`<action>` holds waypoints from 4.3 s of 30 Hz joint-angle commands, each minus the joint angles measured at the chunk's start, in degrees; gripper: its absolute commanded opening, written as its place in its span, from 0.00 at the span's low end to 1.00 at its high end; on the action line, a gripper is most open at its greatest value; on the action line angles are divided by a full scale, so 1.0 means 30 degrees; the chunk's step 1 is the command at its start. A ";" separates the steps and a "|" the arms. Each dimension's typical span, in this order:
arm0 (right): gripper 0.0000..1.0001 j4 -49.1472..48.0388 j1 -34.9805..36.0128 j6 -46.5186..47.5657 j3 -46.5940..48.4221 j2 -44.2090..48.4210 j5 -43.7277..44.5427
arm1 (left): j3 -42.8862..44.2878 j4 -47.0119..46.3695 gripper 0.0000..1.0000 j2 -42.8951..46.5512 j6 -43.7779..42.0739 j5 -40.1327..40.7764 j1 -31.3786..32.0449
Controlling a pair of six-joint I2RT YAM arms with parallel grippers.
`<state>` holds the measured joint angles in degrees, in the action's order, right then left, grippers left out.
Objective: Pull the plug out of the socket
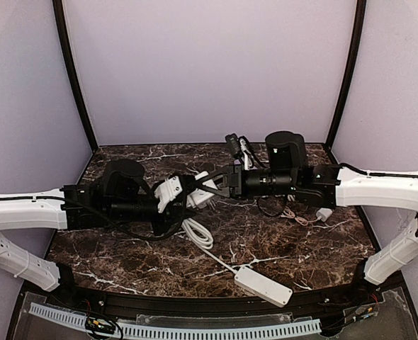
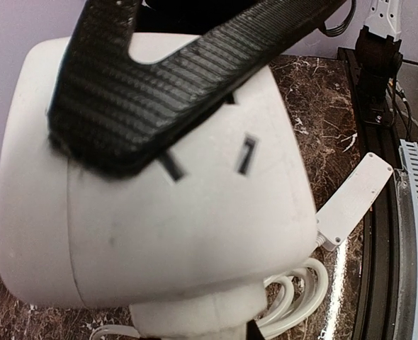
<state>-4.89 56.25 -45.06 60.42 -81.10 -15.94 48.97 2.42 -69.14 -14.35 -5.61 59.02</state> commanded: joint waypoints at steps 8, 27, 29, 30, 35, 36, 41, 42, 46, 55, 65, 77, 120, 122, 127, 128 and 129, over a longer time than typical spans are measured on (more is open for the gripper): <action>0.00 -0.0083 -0.2142 0.4868 0.0078 0.0134 -0.5262 | 0.0824 0.2222 0.01 0.0743 0.0157 -0.3422 -0.0984; 0.00 -0.0608 -0.2258 0.0036 -0.1830 0.2228 0.3462 | 0.0868 0.2135 0.01 0.0229 0.0264 -0.3481 -0.1489; 0.00 0.0149 -0.2272 0.0340 -0.1465 0.2141 0.4150 | 0.0873 0.2158 0.00 0.0223 0.0270 -0.3469 -0.1501; 0.00 0.0488 -0.2261 0.0444 -0.1320 0.2114 0.4466 | 0.0874 0.2156 0.01 0.0225 0.0256 -0.3466 -0.1491; 0.00 0.1533 -0.2259 0.0541 -0.1072 0.2365 0.5752 | 0.0845 0.2157 0.01 0.0189 0.0232 -0.3434 -0.1507; 0.00 0.1564 -0.2256 0.0574 -0.1077 0.2431 0.5827 | 0.0859 0.2156 0.01 0.0173 0.0237 -0.3471 -0.1495; 0.00 0.0663 -0.2263 0.1238 -0.1340 0.2787 0.4345 | 0.0888 0.2171 0.01 0.0111 0.0320 -0.3704 -0.1497; 0.00 0.0241 -0.2256 0.1424 -0.1495 0.2880 0.3853 | 0.0896 0.2192 0.01 0.0110 0.0325 -0.3758 -0.1507; 0.00 -0.0894 -0.2270 0.2675 -0.1428 0.3123 0.0684 | 0.0979 0.2346 0.01 0.0095 0.0328 -0.3871 -0.1508; 0.00 0.0142 -0.2288 0.4844 -0.0161 0.2442 -0.5722 | 0.1351 0.2800 0.01 -0.0143 0.0386 -0.5195 -0.1831; 0.00 0.1196 -0.2285 0.4582 -0.0245 0.2421 -0.3424 | 0.1360 0.2726 0.01 -0.0179 0.0446 -0.5198 -0.1992; 0.00 0.3732 -0.2285 -0.0051 0.0088 0.1449 0.5211 | 0.1255 0.2629 0.01 -0.0156 0.0312 -0.4754 -0.1980; 0.00 0.1458 -0.2373 0.4312 0.0366 0.1928 -0.3784 | 0.1533 0.2797 0.01 -0.0408 0.0525 -0.6231 -0.2448; 0.00 0.3192 -0.2373 0.4380 0.0741 0.1526 -0.2210 | 0.1524 0.2798 0.01 -0.0392 0.0523 -0.6219 -0.2456; 0.00 0.5653 -0.2387 0.4196 0.1336 0.0610 0.0516 | 0.1548 0.2829 0.01 -0.0362 0.0535 -0.6189 -0.2448; 0.00 0.5895 -0.2374 0.4182 0.1396 0.0520 0.0723 | 0.1540 0.2843 0.01 -0.0361 0.0520 -0.6166 -0.2456; 0.00 0.6025 -0.2373 0.4125 0.1436 0.0454 0.0918 | 0.1544 0.2854 0.01 -0.0338 0.0509 -0.6148 -0.2452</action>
<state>5.61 51.13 -37.71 63.64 -78.83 -26.26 53.63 5.48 -71.94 -15.64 -21.74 52.25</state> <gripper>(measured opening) 0.433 0.129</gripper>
